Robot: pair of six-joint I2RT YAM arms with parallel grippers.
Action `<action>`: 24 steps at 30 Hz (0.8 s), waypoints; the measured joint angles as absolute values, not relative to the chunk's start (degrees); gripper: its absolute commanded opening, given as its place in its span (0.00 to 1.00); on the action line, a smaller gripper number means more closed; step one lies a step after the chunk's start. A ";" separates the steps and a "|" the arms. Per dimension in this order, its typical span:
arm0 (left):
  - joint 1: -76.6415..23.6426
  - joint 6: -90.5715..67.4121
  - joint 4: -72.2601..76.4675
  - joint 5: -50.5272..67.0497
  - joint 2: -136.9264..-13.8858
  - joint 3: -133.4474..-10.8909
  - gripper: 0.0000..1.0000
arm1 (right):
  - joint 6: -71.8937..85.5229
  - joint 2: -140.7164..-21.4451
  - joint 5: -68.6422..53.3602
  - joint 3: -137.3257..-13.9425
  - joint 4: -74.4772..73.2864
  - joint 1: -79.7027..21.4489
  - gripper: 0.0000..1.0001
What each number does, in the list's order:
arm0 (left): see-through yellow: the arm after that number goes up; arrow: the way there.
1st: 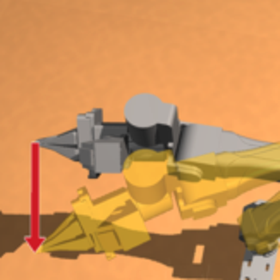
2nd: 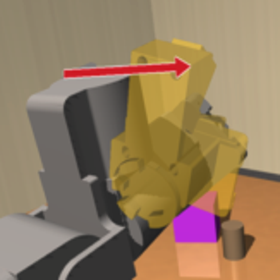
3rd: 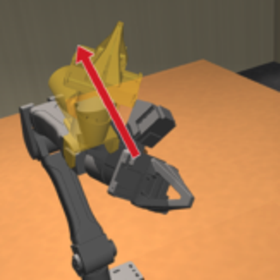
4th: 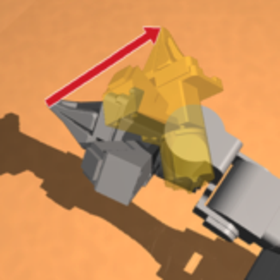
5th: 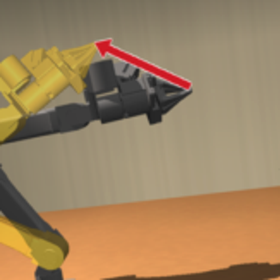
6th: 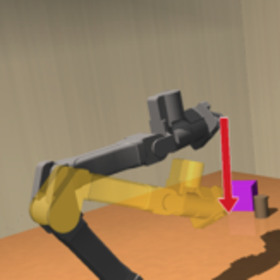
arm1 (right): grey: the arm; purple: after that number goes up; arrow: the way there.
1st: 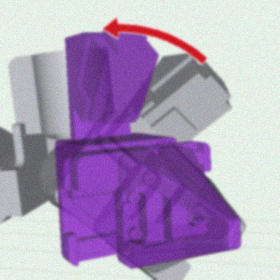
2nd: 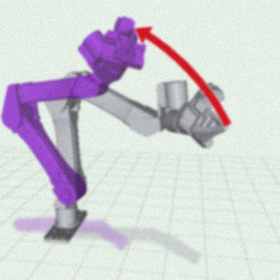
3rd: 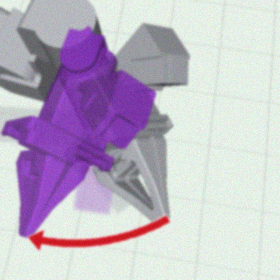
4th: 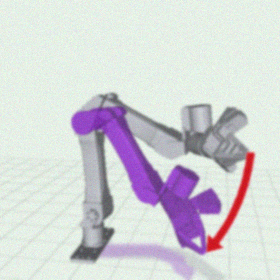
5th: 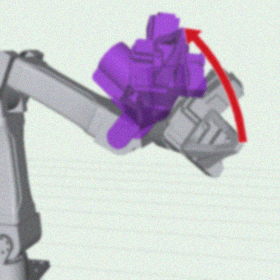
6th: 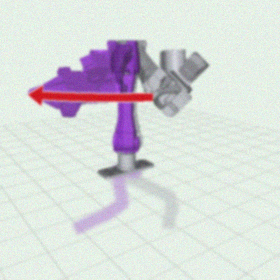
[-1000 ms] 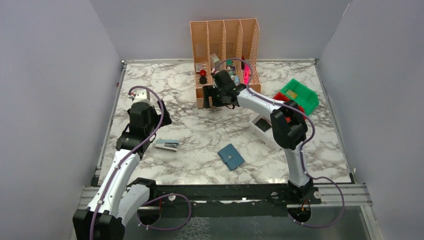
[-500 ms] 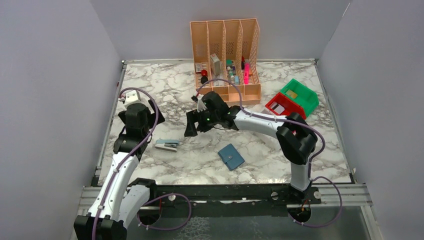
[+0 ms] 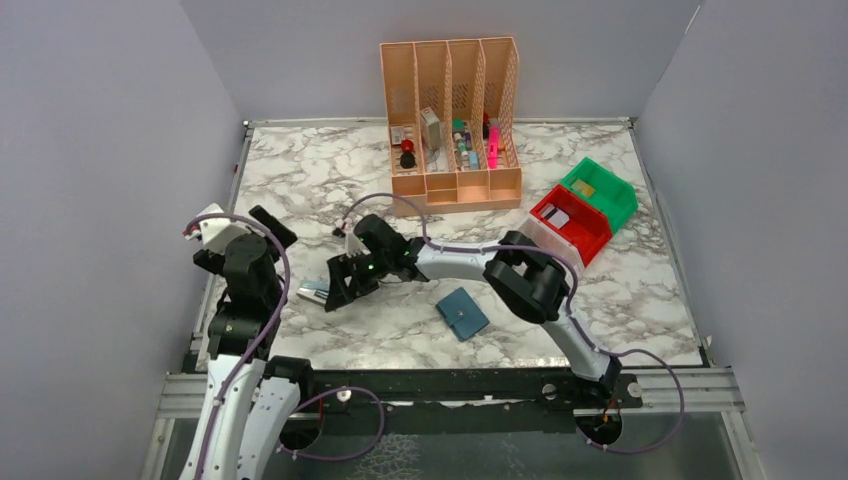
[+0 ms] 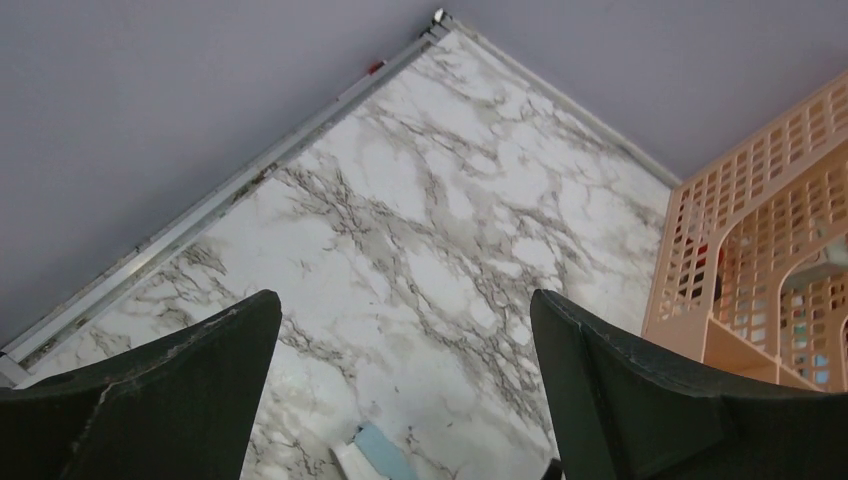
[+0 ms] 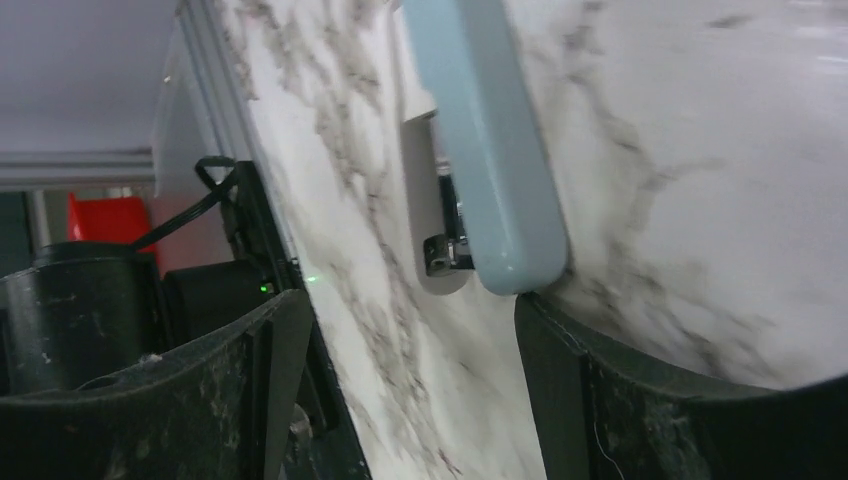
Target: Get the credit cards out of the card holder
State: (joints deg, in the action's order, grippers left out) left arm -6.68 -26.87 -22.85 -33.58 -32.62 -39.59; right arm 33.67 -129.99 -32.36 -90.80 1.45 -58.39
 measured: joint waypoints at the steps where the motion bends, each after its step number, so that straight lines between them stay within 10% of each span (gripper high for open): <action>1: -6.66 -27.07 -22.85 -34.35 -31.55 -39.59 0.99 | 33.89 -131.00 -33.15 -91.92 1.63 -59.33 0.80; 9: -6.44 -28.25 -22.83 -38.02 -27.92 -38.83 0.99 | 32.80 -132.09 -31.68 -94.63 -0.36 -64.07 0.85; 24: -6.37 -26.92 -21.91 -30.28 -35.27 -38.30 0.99 | 27.38 -84.29 26.72 -70.19 -22.28 -53.89 0.99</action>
State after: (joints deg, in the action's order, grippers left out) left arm -6.37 -26.92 -21.91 -30.28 -35.27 -38.30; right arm 27.38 -84.29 26.72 -70.19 -22.28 -53.89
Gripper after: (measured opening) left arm 0.986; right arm 0.994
